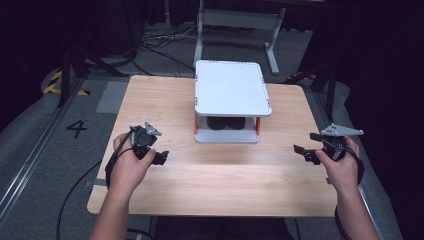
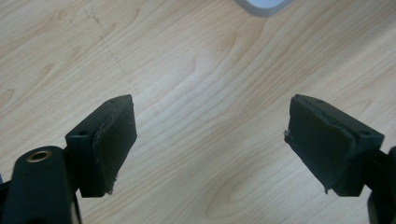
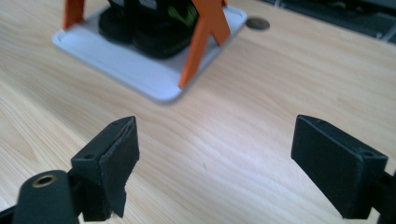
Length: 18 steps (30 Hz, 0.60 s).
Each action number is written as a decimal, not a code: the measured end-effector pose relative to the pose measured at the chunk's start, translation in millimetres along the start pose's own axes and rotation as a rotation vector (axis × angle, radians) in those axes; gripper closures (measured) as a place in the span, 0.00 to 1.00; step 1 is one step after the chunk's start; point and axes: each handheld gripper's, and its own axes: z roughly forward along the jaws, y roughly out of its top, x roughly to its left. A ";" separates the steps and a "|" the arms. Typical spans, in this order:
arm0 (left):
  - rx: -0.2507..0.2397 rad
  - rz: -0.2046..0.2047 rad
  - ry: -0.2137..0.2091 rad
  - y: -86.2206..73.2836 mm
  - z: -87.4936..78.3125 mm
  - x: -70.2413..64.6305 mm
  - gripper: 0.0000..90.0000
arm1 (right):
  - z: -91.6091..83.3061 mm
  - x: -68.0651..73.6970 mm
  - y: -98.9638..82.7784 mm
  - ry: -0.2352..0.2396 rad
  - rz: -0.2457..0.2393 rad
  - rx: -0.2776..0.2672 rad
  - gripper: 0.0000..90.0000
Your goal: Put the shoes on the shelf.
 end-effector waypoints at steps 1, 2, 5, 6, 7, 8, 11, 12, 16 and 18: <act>0.002 -0.010 -0.002 -3.5 0.0 3.4 0.18 | 0.2 -2.1 -2.1 -0.010 -0.004 0.026 0.18; -0.004 -0.021 0.005 -7.7 0.3 6.8 0.18 | 0.5 -4.6 -3.6 -0.026 -0.040 0.070 0.18; 0.051 -0.041 0.029 -19.8 5.8 14.9 0.18 | 5.3 -10.4 -10.5 -0.075 -0.073 0.172 0.17; 0.075 -0.046 0.031 -23.0 9.3 17.0 0.18 | 8.9 -12.5 -13.7 -0.069 -0.063 0.148 0.17; 0.082 -0.042 0.041 -25.6 12.3 19.8 0.18 | 13.5 -14.5 -17.3 -0.057 -0.044 0.136 0.17; 0.075 -0.051 0.047 -28.2 15.6 22.9 0.18 | 18.9 -16.3 -21.6 -0.046 -0.029 0.134 0.17; 0.034 -0.087 0.054 -38.4 28.3 33.2 0.18 | 36.6 -21.4 -34.9 -0.030 -0.025 0.132 0.17; 0.032 -0.107 0.050 -41.1 32.0 35.8 0.18 | 41.8 -22.7 -38.3 -0.027 -0.023 0.128 0.17; 0.041 -0.106 0.062 -47.2 45.2 40.5 0.18 | 61.3 -29.8 -53.9 -0.029 -0.008 0.103 0.17; 0.027 -0.118 0.049 -51.4 52.3 42.7 0.18 | 66.1 -32.5 -58.8 -0.036 -0.023 0.107 0.17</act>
